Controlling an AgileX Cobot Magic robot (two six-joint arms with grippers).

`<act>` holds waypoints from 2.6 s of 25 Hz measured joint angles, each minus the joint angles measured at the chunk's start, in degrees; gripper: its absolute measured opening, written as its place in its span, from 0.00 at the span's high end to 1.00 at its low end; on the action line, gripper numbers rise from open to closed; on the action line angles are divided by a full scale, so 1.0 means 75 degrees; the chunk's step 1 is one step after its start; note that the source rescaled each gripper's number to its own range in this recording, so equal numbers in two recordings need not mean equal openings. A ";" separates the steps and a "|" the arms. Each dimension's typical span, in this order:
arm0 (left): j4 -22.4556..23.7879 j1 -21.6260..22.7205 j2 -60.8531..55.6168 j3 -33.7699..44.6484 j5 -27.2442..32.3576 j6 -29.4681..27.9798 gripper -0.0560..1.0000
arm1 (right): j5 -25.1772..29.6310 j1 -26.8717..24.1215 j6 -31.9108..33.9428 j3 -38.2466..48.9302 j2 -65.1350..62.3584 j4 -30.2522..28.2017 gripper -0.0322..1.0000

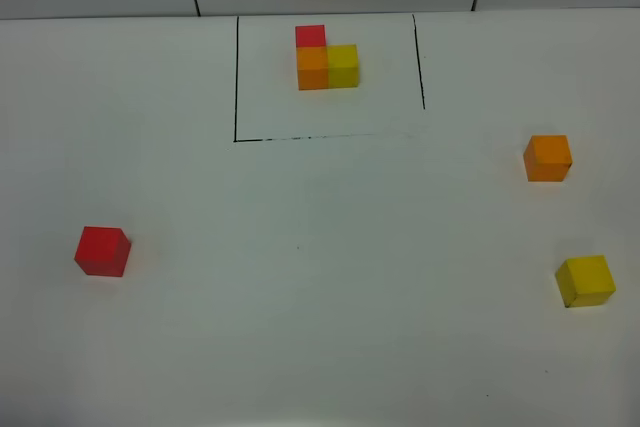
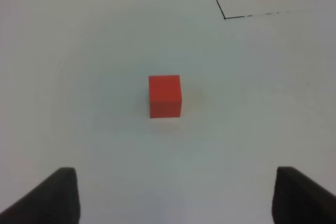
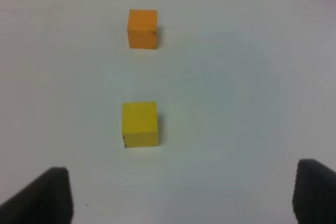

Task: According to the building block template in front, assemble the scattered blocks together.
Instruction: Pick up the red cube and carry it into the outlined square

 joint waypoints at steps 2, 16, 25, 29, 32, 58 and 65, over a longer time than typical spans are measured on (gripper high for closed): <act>0.0000 0.0000 0.0000 0.0000 0.0000 0.0000 0.21 | 0.0000 0.0000 0.0000 0.0000 0.0000 0.0000 0.27; 0.0000 0.0000 0.0000 0.0000 0.0000 0.0000 0.21 | 0.0000 0.0000 0.0000 0.0000 0.0000 0.0000 0.27; 0.0000 0.0000 0.0000 0.0000 0.0000 0.0000 0.21 | 0.0000 0.0000 0.0000 0.0000 0.0000 0.0000 0.27; 0.0000 0.0000 0.0000 0.0000 0.0000 0.0000 0.21 | 0.0000 0.0000 0.0000 0.0000 0.0000 0.0000 0.27; 0.0000 0.0000 0.0000 0.0000 0.0000 0.0000 0.21 | 0.0000 0.0000 0.0000 0.0000 0.0000 0.0000 0.27; 0.0156 0.0000 0.1607 -0.0160 -0.0508 0.0000 0.21 | 0.0000 0.0000 0.0000 0.0000 0.0000 0.0000 0.27; 0.0301 0.0000 0.3614 -0.0686 -0.1273 0.0052 0.21 | 0.0000 0.0000 0.0000 0.0000 0.0000 0.0046 0.27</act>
